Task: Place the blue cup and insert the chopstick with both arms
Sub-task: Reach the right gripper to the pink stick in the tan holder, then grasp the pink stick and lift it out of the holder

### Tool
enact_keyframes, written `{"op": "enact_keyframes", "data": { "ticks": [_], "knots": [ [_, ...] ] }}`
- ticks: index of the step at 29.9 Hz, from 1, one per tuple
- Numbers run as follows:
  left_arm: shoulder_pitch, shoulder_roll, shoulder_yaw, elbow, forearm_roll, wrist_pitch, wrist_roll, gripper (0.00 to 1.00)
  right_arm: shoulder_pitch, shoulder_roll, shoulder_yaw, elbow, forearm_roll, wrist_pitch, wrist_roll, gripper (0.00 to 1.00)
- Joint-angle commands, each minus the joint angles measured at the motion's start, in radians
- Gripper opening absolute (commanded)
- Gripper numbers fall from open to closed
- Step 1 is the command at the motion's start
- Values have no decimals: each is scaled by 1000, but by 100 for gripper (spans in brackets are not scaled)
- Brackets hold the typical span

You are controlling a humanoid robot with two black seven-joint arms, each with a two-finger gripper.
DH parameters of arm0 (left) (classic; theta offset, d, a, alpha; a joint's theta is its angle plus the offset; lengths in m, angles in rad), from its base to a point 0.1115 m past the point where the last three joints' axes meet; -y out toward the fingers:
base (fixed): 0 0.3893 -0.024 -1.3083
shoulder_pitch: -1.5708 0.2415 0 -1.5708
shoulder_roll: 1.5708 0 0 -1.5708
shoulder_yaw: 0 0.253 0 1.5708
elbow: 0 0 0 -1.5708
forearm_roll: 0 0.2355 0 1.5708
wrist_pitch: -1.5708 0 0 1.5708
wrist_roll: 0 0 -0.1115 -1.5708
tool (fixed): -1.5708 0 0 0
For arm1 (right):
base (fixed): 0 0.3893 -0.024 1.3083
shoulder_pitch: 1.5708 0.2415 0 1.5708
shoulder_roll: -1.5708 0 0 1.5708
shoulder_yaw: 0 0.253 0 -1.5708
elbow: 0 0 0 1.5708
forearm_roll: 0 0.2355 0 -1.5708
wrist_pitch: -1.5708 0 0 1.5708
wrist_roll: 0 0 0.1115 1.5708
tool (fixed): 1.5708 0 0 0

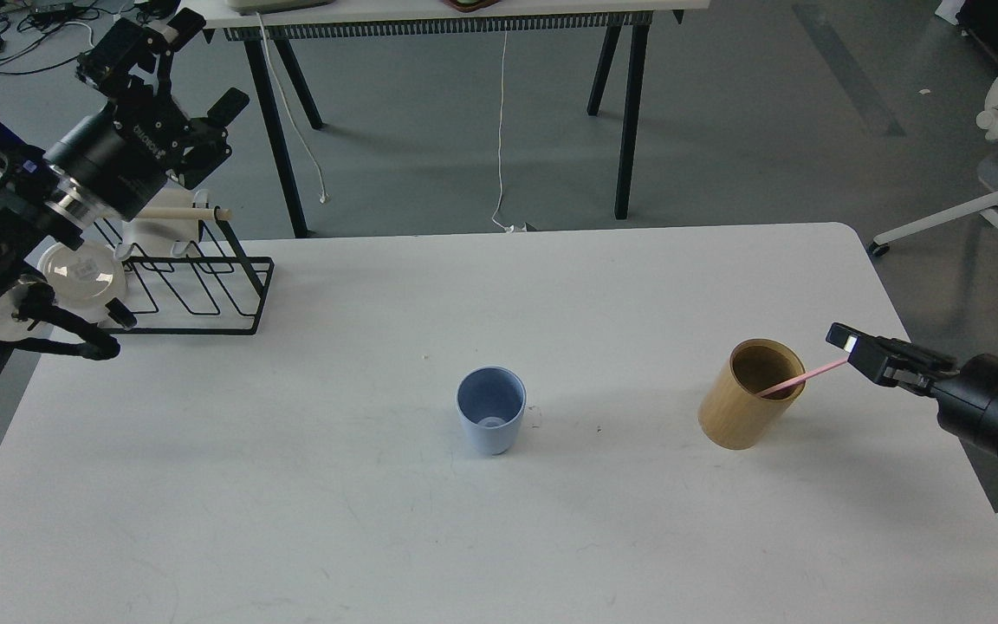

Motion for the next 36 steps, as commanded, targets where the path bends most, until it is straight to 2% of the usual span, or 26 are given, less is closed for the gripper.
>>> {"op": "enact_keyframes", "data": {
  "ticks": [1, 36],
  "knots": [
    [1, 0, 0, 0, 0, 0, 0, 99, 3, 6, 4, -2, 2, -9, 0, 1],
    [18, -11, 0, 5, 0, 0, 0, 99, 34, -14, 87, 37, 10, -6, 0, 1]
  ]
}}
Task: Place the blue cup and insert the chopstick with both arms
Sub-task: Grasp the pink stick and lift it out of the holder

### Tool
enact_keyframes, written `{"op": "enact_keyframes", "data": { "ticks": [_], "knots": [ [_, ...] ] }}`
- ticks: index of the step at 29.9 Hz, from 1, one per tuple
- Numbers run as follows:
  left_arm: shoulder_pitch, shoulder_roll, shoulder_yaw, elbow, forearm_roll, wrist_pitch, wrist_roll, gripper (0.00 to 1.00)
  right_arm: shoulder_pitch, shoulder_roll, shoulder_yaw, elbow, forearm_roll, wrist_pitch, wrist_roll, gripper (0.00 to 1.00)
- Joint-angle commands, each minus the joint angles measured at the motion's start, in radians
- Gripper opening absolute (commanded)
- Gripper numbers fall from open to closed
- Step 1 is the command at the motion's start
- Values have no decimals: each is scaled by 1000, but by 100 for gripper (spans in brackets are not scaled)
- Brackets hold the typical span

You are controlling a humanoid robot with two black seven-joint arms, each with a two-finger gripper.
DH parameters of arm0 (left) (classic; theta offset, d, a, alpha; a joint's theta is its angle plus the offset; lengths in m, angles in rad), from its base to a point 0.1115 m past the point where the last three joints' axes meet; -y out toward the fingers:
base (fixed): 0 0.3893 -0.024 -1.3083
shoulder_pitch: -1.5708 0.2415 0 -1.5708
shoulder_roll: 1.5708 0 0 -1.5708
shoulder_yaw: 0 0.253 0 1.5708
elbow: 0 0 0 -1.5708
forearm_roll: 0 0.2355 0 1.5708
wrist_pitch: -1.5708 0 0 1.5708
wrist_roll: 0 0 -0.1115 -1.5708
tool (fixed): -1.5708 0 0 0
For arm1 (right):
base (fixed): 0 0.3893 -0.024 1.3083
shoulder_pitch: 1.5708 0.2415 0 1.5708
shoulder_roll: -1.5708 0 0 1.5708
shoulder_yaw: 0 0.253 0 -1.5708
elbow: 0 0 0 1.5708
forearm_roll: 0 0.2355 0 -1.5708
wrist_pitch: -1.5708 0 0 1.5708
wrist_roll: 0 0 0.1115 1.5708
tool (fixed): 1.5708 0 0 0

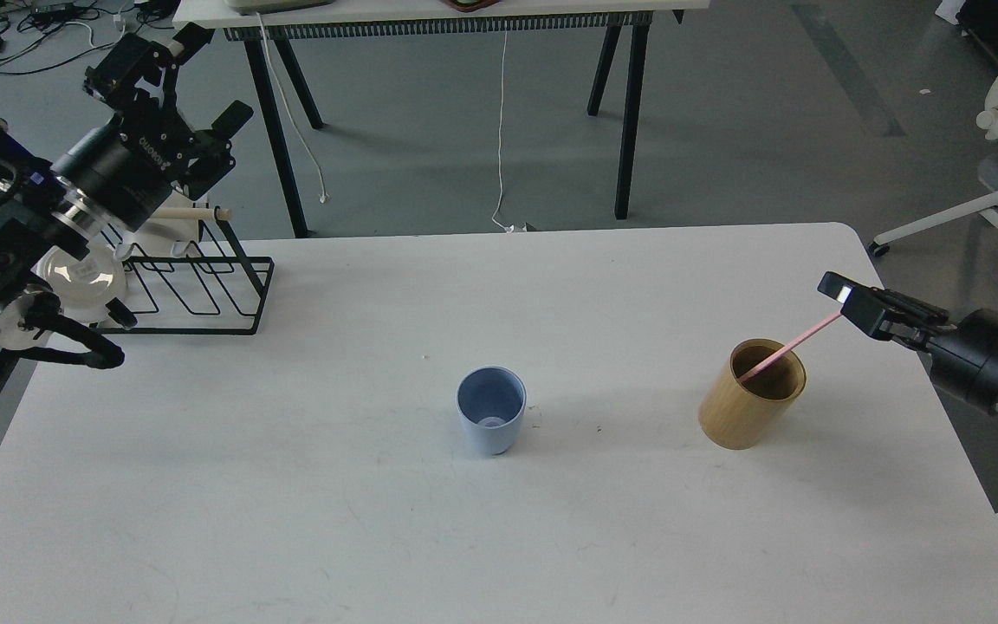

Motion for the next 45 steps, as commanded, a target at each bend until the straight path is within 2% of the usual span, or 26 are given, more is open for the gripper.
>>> {"op": "enact_keyframes", "data": {
  "ticks": [1, 45],
  "knots": [
    [0, -1, 1, 0, 0, 0, 0, 99, 2, -15, 6, 2, 0, 2, 0, 1],
    [0, -19, 1, 0, 0, 0, 0, 99, 5, -229, 111, 172, 2, 12, 0, 1]
  ]
}}
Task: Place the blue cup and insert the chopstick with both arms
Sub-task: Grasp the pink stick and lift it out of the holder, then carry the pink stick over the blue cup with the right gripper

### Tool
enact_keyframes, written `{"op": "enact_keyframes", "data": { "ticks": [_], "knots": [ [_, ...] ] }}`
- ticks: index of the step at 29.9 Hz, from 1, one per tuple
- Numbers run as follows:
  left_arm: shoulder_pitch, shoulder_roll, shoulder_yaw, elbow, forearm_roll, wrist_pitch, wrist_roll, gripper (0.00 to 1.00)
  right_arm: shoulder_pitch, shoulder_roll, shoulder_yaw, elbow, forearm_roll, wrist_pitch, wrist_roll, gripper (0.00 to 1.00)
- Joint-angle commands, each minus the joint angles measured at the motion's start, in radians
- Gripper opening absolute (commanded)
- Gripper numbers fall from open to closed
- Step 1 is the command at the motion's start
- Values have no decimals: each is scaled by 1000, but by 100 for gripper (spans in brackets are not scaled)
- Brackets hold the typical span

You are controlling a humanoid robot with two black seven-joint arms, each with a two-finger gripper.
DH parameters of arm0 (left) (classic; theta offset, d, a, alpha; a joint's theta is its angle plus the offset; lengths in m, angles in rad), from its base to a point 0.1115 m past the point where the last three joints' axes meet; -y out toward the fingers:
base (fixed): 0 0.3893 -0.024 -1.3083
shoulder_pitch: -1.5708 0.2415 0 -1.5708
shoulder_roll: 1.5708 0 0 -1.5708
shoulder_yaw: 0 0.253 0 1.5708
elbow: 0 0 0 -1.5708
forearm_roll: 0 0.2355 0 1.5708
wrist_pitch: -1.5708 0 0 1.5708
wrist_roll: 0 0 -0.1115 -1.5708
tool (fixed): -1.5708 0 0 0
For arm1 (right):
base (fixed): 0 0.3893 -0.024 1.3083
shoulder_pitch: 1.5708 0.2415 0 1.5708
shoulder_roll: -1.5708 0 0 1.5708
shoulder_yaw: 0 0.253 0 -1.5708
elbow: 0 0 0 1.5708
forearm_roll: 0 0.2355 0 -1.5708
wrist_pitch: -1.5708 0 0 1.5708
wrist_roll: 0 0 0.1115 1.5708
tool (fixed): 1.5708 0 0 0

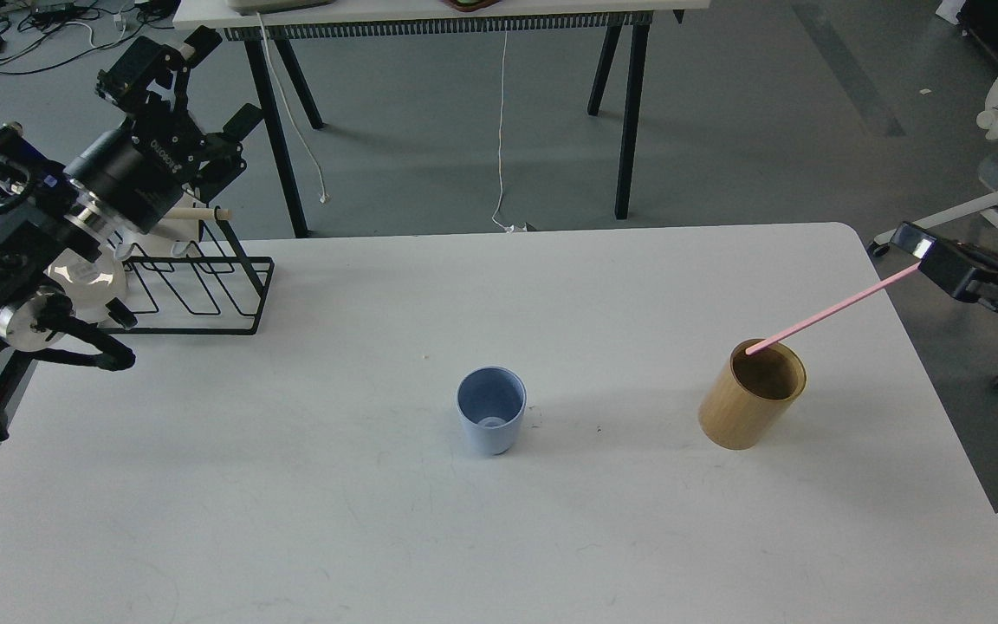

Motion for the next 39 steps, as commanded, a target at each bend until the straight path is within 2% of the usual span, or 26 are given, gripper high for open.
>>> {"op": "enact_keyframes", "data": {
  "ticks": [1, 7, 11, 19, 26, 39],
  "knots": [
    [0, 0, 0, 0, 0, 0, 0, 99, 6, -9, 22, 20, 0, 1, 0, 1],
    [1, 0, -1, 0, 0, 0, 0, 99, 66, -3, 24, 22, 0, 18, 0, 1],
    [0, -2, -1, 0, 0, 0, 0, 99, 133, 30, 24, 19, -11, 93, 0, 1],
    [0, -18, -1, 1, 0, 0, 0, 99, 212, 196, 13, -4, -37, 167, 0, 1],
    [12, -20, -1, 1, 0, 0, 0, 99, 218, 357, 11, -69, -69, 179, 0, 1],
    [20, -20, -1, 1, 0, 0, 0, 99, 328, 621, -25, -277, -153, 299, 0, 1]
  ]
}}
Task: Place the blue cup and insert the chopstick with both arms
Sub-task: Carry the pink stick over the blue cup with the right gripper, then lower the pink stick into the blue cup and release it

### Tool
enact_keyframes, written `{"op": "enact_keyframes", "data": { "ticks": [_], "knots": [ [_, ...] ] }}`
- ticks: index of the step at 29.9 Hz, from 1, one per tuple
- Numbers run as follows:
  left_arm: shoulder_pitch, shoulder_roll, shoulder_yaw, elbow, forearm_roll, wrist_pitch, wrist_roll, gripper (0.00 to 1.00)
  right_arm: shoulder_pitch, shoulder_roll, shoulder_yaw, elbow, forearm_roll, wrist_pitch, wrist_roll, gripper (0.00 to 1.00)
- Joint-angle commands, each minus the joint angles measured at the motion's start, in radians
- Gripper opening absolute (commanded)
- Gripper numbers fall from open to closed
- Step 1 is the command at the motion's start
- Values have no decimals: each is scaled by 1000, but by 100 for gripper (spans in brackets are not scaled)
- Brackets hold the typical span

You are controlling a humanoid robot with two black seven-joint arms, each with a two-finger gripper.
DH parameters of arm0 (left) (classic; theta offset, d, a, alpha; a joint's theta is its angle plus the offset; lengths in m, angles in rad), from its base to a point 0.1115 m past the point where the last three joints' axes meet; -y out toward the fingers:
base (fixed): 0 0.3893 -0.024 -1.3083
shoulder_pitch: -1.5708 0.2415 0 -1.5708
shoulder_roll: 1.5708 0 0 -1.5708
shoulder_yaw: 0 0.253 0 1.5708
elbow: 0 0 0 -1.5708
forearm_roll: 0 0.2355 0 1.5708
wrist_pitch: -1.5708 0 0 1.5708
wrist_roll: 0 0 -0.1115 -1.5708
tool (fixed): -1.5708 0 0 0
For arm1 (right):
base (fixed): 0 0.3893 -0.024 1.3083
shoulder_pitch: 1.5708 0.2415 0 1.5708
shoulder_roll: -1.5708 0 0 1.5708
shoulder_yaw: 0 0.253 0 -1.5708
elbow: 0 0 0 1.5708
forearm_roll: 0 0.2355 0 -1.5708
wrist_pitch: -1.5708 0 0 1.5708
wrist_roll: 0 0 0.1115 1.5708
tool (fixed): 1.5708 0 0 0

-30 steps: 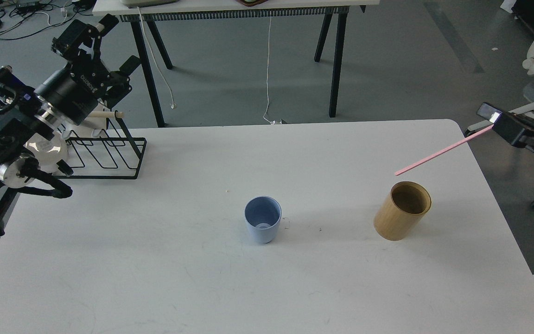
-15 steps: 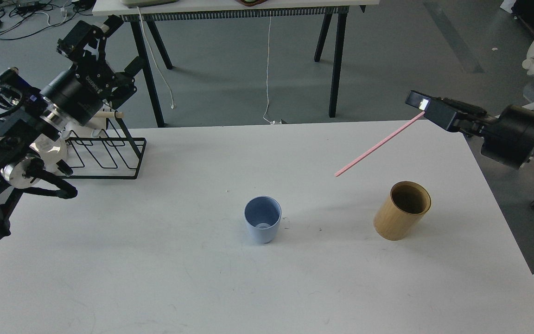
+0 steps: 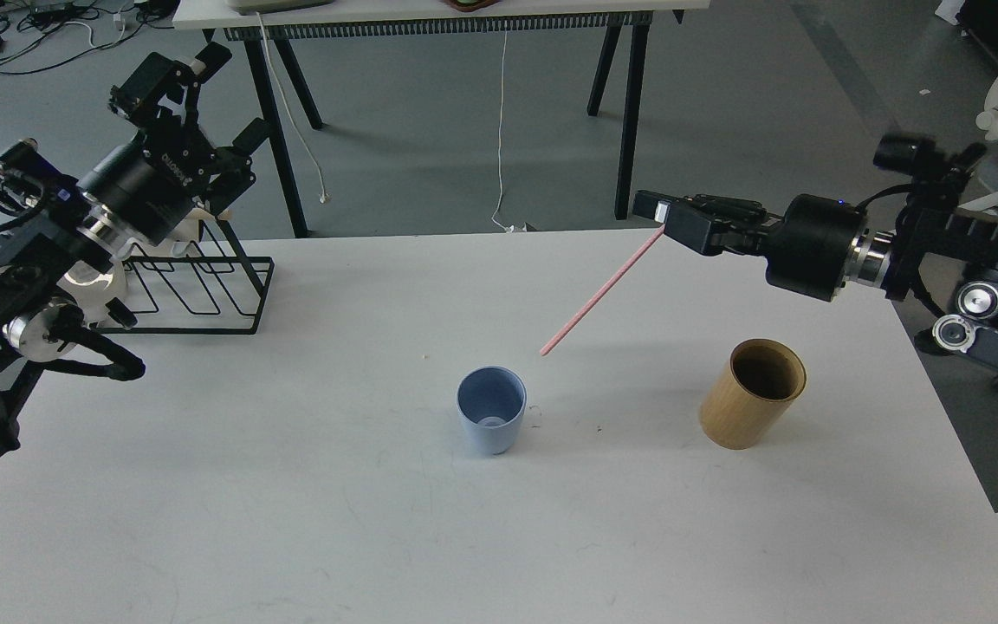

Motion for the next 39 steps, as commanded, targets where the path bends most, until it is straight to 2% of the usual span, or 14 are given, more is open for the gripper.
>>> {"op": "enact_keyframes", "data": {
  "ticks": [1, 13, 39],
  "knots": [
    [0, -1, -1, -1, 0, 0, 0, 99, 47, 79, -34, -68, -21, 20, 0, 1],
    [0, -1, -1, 0, 0, 0, 0, 99, 103, 233, -99, -127, -23, 22, 0, 1],
    [2, -13, -1, 7, 0, 0, 0, 99, 109, 286, -183, -160, -26, 20, 0, 2]
  ]
}}
